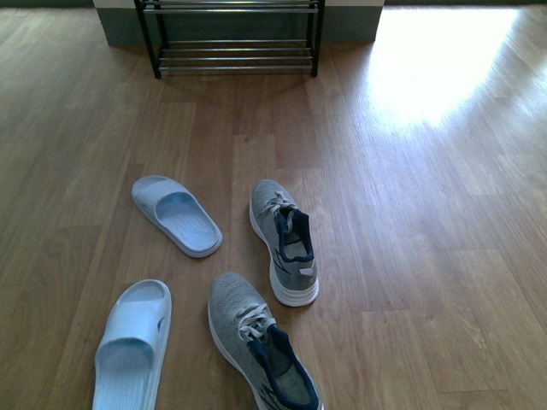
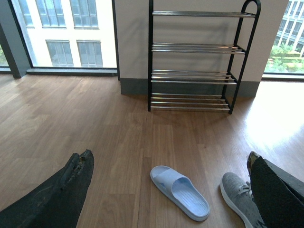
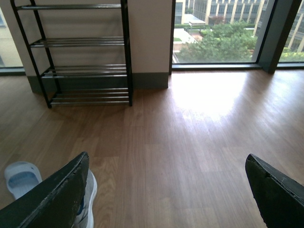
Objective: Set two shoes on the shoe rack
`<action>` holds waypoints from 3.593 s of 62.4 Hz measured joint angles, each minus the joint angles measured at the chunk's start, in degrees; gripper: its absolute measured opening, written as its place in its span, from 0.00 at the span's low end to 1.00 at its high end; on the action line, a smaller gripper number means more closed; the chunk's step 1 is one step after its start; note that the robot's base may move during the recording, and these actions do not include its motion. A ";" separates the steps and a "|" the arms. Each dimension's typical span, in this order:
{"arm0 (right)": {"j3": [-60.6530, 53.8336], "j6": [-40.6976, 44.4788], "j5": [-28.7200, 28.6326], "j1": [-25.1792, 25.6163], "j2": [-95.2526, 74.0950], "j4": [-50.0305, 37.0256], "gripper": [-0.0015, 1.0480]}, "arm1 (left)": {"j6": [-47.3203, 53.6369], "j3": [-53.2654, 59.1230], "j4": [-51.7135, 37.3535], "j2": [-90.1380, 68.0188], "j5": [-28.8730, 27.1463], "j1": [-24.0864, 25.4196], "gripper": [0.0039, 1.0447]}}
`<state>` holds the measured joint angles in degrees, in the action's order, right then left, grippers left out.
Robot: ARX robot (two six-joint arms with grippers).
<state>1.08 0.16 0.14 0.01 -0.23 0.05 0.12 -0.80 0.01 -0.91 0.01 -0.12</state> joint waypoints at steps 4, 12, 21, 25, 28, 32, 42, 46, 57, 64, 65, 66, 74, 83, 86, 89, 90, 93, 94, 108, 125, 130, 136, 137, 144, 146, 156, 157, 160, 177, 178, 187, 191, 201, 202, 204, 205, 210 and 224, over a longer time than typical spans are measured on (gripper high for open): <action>0.00 0.00 0.00 0.00 0.00 0.00 0.91 | -6.27 -2.36 6.16 -3.30 -7.76 -2.64 0.91; 0.00 0.00 -0.15 0.00 0.00 0.00 0.91 | -28.09 -9.57 5.18 -26.45 -18.36 -11.43 0.91; 0.00 0.00 -0.15 0.00 0.02 0.00 0.91 | -42.77 -16.57 -11.37 -60.15 -9.97 -15.26 0.91; 0.00 0.00 -0.15 0.00 0.02 0.00 0.91 | -45.11 -19.50 -15.30 -72.22 -6.36 -15.63 0.91; 0.00 -0.02 -0.15 0.00 0.02 0.00 0.91 | -46.64 -21.64 -17.59 -81.74 -3.87 -15.74 0.91; 0.00 0.00 -0.15 0.00 0.02 0.00 0.91 | -48.96 -25.16 -19.58 -94.18 -0.87 -16.04 0.91; 0.00 0.00 -0.15 0.00 0.02 0.00 0.91 | -50.95 -33.57 -18.36 -112.78 4.90 -18.69 0.91; 0.00 0.00 -0.15 0.00 0.02 0.00 0.91 | -50.99 -37.44 -17.44 -118.33 7.13 -19.65 0.91; 0.00 0.00 -0.15 0.00 0.02 0.00 0.91 | -50.36 -46.73 -13.70 -129.81 12.37 -20.85 0.91; 0.00 0.00 -0.15 0.00 0.02 0.00 0.91 | -50.97 -52.00 -11.58 -135.12 14.10 -21.64 0.91; 0.00 -0.02 -0.15 0.00 0.02 0.00 0.91 | -51.17 -52.68 -11.50 -135.80 14.51 -21.73 0.91; 0.00 0.00 -0.15 0.00 0.02 0.00 0.91 | -51.28 -53.00 -11.47 -136.15 14.84 -21.77 0.91; 0.00 0.00 -0.15 0.00 0.02 0.00 0.91 | -51.82 -57.68 -10.08 -140.63 18.05 -22.21 0.91; 0.00 -0.02 -0.15 0.00 0.02 0.00 0.91 | -52.11 -62.60 -5.95 -145.24 19.91 -22.32 0.91; 0.00 -0.02 -0.15 0.00 0.02 0.00 0.91 | -52.11 -63.98 -3.93 -146.40 20.39 -22.34 0.91; 0.00 0.00 -0.15 0.00 0.02 0.00 0.91 | -52.06 -65.29 -2.43 -147.45 21.42 -22.32 0.91; 0.00 0.00 -0.15 0.00 0.02 0.00 0.91 | -52.06 -65.57 -2.19 -147.64 21.73 -22.32 0.91; 0.00 -0.02 -0.15 0.00 0.02 0.00 0.91 | -52.24 -66.97 -1.38 -148.89 22.53 -22.32 0.91; 0.00 -0.02 -0.15 0.00 0.02 0.00 0.91 | -52.22 -67.65 -0.85 -149.37 22.75 -22.32 0.91; 0.00 0.00 -0.15 0.00 0.02 0.00 0.91 | -50.80 -75.49 5.77 -154.97 25.00 -22.58 0.91; 0.00 0.00 -0.15 0.00 0.02 0.00 0.91 | -47.71 -82.44 9.16 -160.47 26.38 -23.43 0.91; 0.00 -0.02 -0.15 0.00 0.02 0.00 0.91 | -47.10 -83.60 8.59 -161.96 26.84 -23.89 0.91; 0.00 0.00 -0.15 0.00 0.02 0.00 0.91 | -46.01 -84.48 9.79 -163.01 25.44 -24.48 0.75; 0.00 0.00 -0.15 0.00 0.02 0.00 0.91 | -45.79 -84.48 9.77 -163.10 25.33 -24.48 0.72; 0.00 -0.02 -0.15 0.00 0.02 0.00 0.91 | -45.59 -84.48 9.64 -163.27 25.22 -24.50 0.57; 0.00 -0.02 -0.15 0.00 0.02 0.00 0.91 | -45.35 -84.48 9.68 -163.27 24.59 -24.50 0.51; 0.00 -0.02 -0.15 0.00 0.02 0.00 0.91 | -44.46 -84.50 9.75 -163.27 23.87 -24.52 0.28; 0.00 -0.02 -0.15 0.00 0.02 0.00 0.91 | -44.44 -84.50 9.75 -163.27 23.87 -24.52 0.26; 0.00 0.00 -0.15 0.00 0.02 0.00 0.91 | -44.26 -84.52 9.73 -163.25 23.85 -24.52 0.18; 0.00 0.00 -0.15 0.00 0.02 0.00 0.91 | -43.25 -83.06 8.70 -161.96 20.72 -24.09 0.01; 0.00 0.00 -0.15 0.00 0.02 0.00 0.91 | -42.97 -82.42 8.31 -161.44 20.02 -23.98 0.01; 0.00 0.00 -0.15 0.00 0.02 0.00 0.91 | -40.92 -77.29 5.25 -156.43 12.76 -21.49 0.01; 0.00 0.00 -0.15 0.00 0.02 0.00 0.91 | -40.17 -73.85 3.56 -152.43 10.03 -19.54 0.01; 0.00 0.00 -0.15 0.00 0.02 0.00 0.91 | -35.91 -63.98 -1.60 -137.83 0.98 -15.34 0.01; 0.00 -0.02 -0.15 0.00 0.02 0.00 0.91 | -35.52 -63.28 -1.97 -136.65 0.28 -15.17 0.01; 0.00 -0.02 -0.15 0.00 0.02 0.00 0.91 | -34.25 -61.02 -3.17 -133.04 -1.49 -14.73 0.01; 0.00 0.00 -0.15 0.00 0.02 0.00 0.91 | -33.83 -59.56 -3.72 -130.62 -2.27 -14.51 0.01; 0.00 -0.02 -0.13 0.00 0.02 0.00 0.91 | -31.78 -54.27 -5.29 -121.68 -5.40 -13.44 0.01; 0.00 0.00 -0.15 0.00 0.02 0.00 0.91 | -26.73 -36.76 -5.03 -93.83 -16.66 -12.11 0.01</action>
<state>1.08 0.16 -0.01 0.01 -0.21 0.05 -26.61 -37.56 -5.02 -94.74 -16.64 -12.23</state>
